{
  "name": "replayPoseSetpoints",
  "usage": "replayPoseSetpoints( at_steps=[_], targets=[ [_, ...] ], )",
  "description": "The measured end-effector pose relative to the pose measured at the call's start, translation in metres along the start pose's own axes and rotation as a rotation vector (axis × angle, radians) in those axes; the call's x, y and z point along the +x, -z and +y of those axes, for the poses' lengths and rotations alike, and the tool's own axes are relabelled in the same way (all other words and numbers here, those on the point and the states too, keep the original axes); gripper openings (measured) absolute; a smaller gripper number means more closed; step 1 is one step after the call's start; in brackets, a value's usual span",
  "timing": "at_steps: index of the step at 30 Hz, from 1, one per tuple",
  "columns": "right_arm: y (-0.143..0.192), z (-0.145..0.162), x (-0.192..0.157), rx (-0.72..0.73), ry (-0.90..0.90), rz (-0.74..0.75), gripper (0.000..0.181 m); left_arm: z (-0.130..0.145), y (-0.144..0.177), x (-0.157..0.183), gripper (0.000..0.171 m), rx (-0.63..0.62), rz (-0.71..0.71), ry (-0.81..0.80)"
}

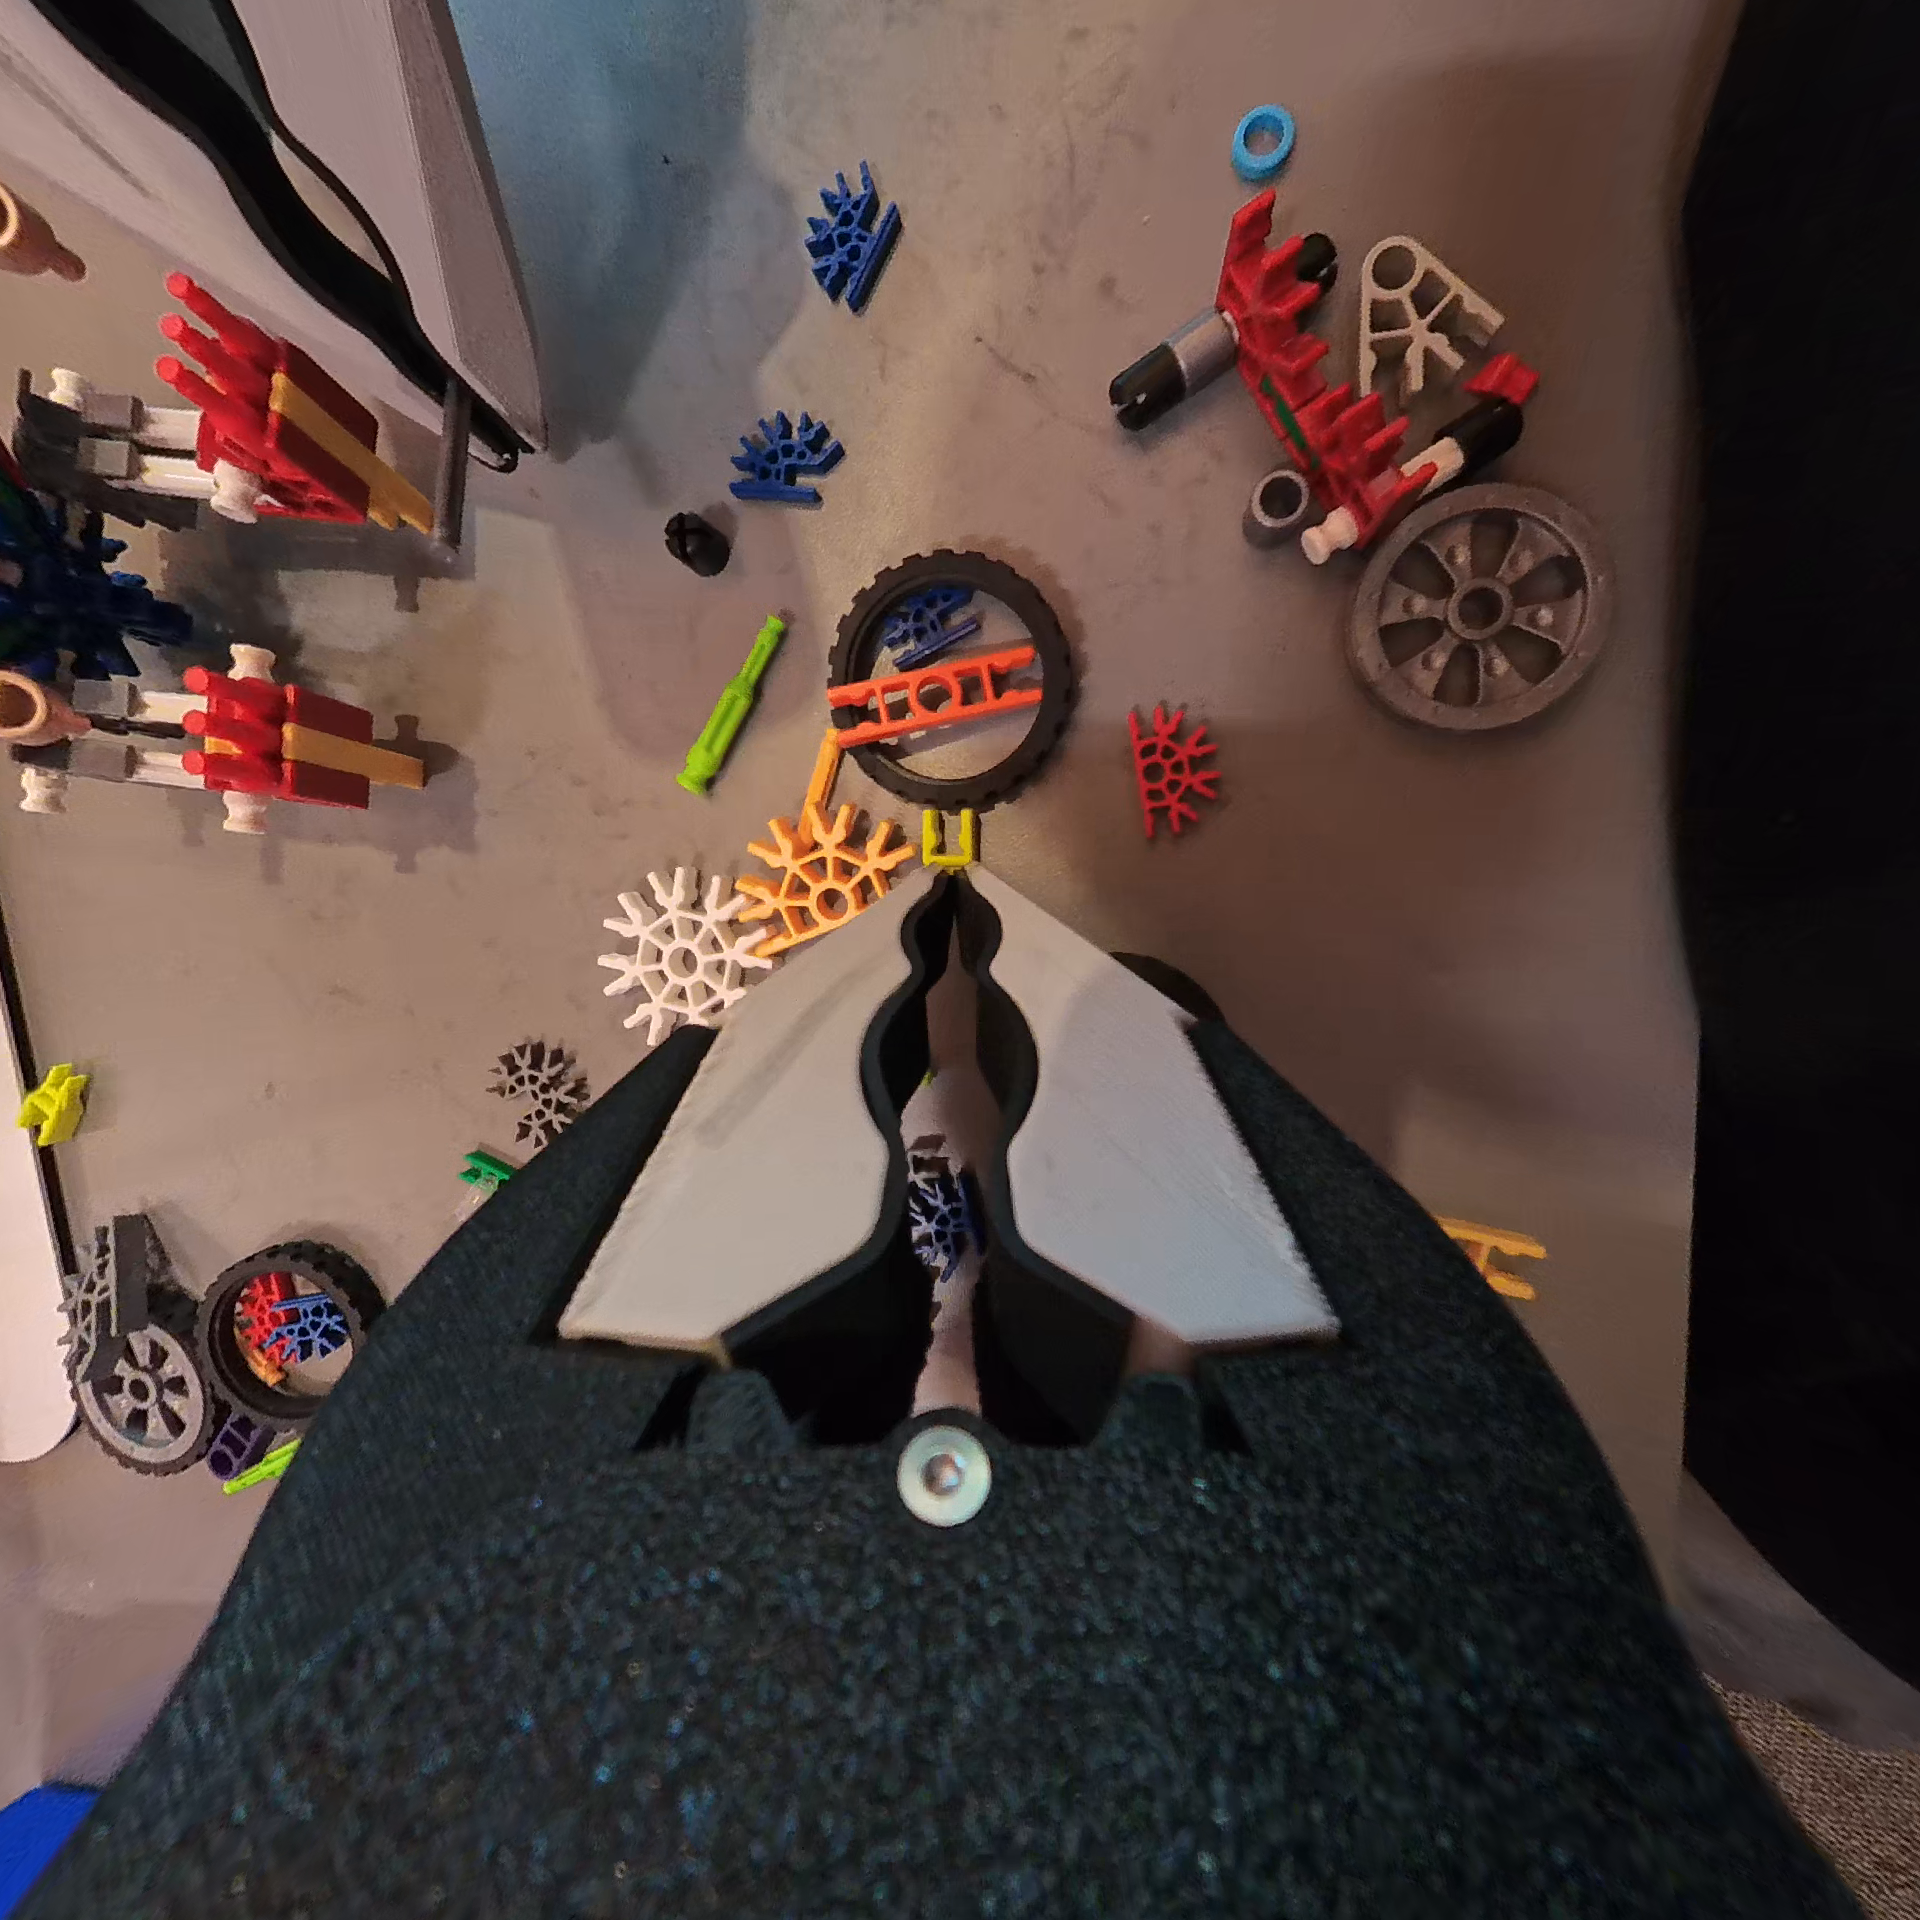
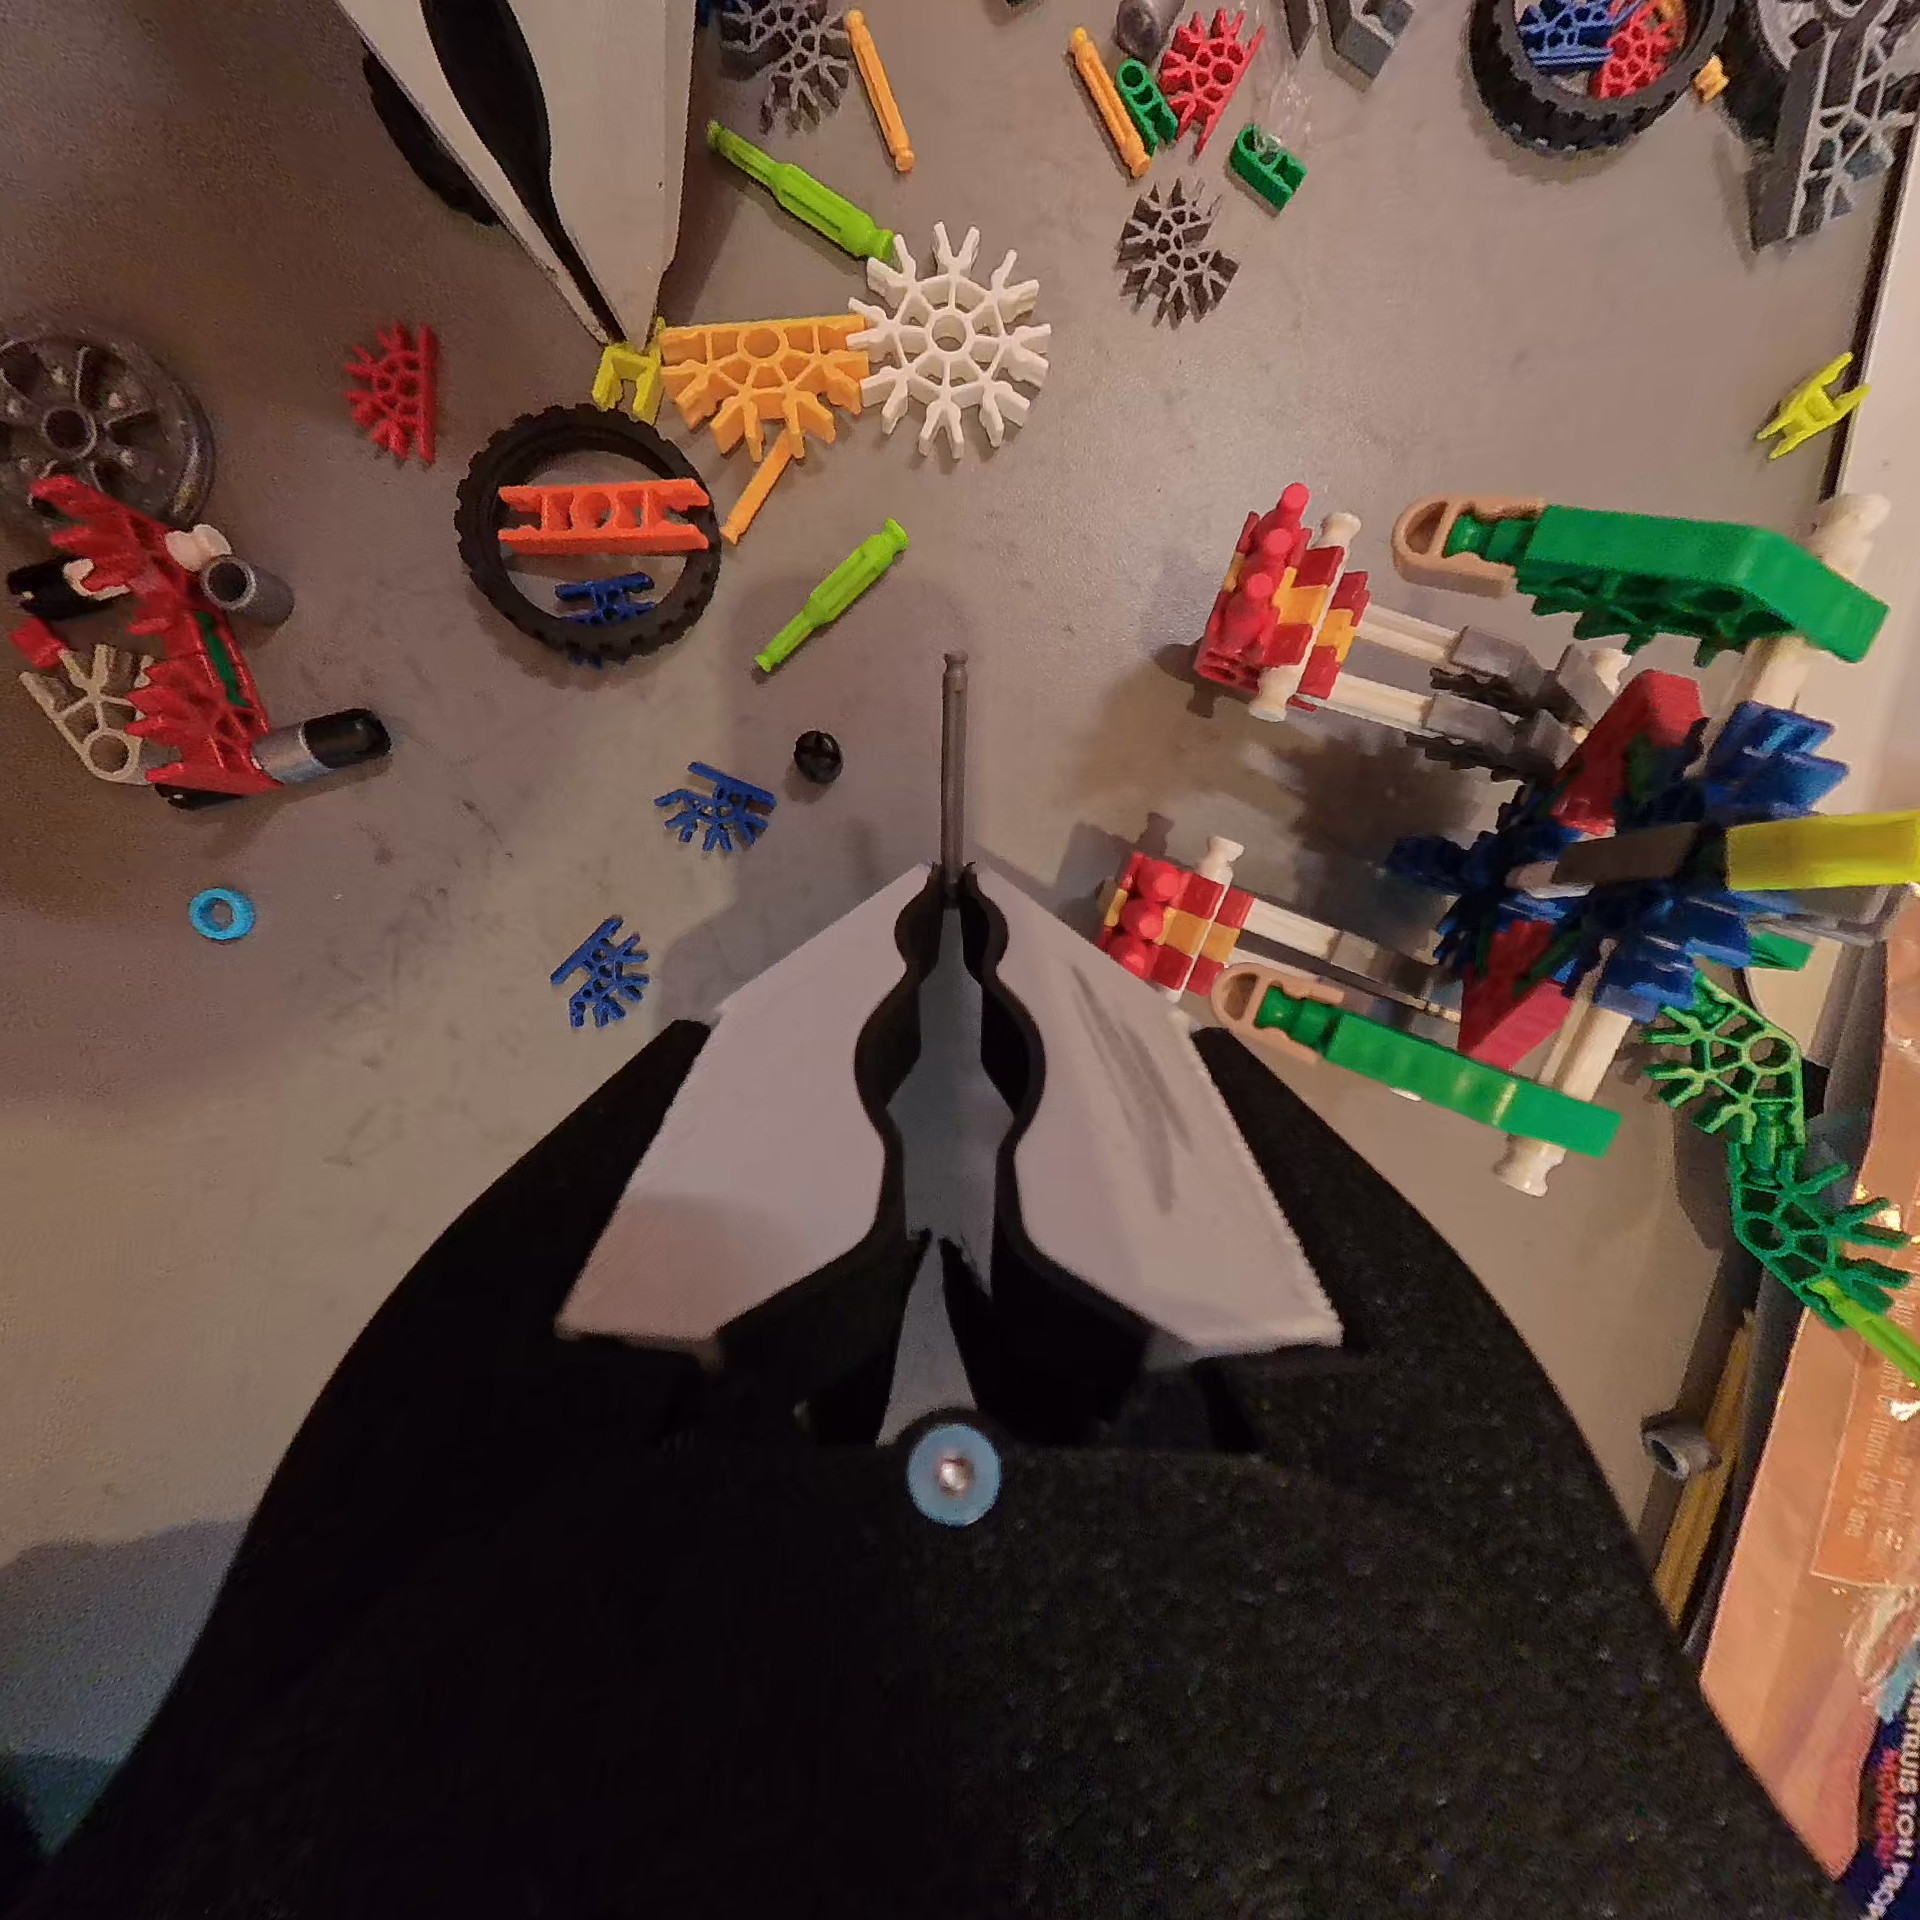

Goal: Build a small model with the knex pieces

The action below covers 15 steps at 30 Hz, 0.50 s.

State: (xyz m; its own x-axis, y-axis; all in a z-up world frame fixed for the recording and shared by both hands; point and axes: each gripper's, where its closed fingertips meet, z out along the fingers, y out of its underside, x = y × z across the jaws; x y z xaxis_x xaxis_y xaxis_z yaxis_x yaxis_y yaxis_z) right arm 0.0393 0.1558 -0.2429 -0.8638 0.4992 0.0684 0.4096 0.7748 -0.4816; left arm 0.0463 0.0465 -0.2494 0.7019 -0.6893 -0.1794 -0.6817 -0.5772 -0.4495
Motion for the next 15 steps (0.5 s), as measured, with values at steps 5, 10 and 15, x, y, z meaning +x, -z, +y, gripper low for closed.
replayPoseSetpoints(
  at_steps=[5,10,15],
  targets=[
    [-0.0009,0.001,0.0002,-0.004,-0.001,0.0,0.002,-0.0022,-0.0021,-0.0009,0.007,0.006,-0.012,-0.002],
    [-0.002,0.0015,0.0,-0.007,0.001,-0.002,0.002,-0.0061,-0.0053,-0.0028,0.016,0.017,-0.018,-0.002],
    [-0.0019,0.0017,0.0002,-0.008,0.001,-0.001,0.002,-0.0094,-0.008,-0.0081,0.014,0.022,-0.039,-0.008]
  ],
)
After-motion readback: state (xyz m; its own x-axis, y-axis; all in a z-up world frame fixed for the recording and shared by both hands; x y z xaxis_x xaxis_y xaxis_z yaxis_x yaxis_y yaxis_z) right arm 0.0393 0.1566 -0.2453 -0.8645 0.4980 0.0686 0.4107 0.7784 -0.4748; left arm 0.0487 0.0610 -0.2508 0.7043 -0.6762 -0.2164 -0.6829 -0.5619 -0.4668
